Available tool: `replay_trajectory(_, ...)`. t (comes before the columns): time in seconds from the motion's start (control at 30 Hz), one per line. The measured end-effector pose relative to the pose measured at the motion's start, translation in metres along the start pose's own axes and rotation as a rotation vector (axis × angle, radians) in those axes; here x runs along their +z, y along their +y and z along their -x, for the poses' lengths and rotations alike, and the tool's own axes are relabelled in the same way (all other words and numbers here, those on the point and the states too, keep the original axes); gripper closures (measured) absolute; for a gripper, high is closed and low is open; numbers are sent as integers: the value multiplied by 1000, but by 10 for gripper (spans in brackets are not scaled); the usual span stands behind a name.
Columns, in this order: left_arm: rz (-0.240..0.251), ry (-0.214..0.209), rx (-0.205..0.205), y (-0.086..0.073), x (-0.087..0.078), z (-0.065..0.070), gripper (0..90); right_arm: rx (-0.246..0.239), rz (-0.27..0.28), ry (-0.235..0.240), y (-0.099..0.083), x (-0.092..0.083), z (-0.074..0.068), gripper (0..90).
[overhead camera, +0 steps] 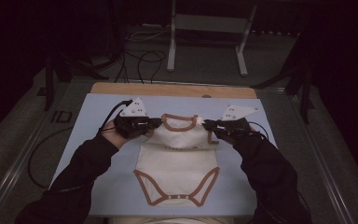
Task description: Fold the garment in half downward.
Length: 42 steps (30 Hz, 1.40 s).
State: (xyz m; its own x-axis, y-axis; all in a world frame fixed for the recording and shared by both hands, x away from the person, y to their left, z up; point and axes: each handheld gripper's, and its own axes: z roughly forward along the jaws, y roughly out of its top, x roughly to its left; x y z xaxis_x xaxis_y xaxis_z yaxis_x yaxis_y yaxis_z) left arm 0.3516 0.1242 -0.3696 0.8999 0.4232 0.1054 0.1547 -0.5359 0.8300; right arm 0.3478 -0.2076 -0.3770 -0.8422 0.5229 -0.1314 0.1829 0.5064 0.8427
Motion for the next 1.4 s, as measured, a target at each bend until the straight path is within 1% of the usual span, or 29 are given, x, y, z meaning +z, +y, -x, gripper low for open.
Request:
replay_trajectory(0.23,1,-26,1,-9,-1,14,877,5,-2,25,-8,-2,-10,830)
replay_trajectory(0.3,-1,-27,0,-12,-1,19,877,6,-3,33,-10,-3,-13,830)
replay_trajectory(0.33,-3,-33,2,-13,-1,20,877,1,-4,34,-11,-3,-14,830)
replay_trajectory(0.43,-5,-43,2,-18,-1,25,877,13,-5,44,-15,-4,-18,830)
replay_trajectory(0.6,-15,-55,-3,-27,-1,31,877,16,-30,61,-23,-3,-25,830)
replay_trajectory(0.7,-15,-65,-4,-31,-2,35,877,5,-32,77,-29,-3,-29,829)
replay_trajectory(0.8,-17,-76,-2,-34,0,41,877,21,-41,88,-36,-3,-33,829)
replay_trajectory(0.93,-18,-92,4,-38,3,49,877,27,-52,103,-45,-1,-38,829)
replay_trajectory(1.03,-21,-105,1,-42,6,55,877,30,-59,113,-50,-2,-41,829)
replay_trajectory(1.33,-58,-144,-6,-60,14,70,876,53,-81,151,-67,1,-53,828)
replay_trajectory(1.4,-74,-147,2,-64,16,73,876,58,-85,160,-71,2,-56,828)
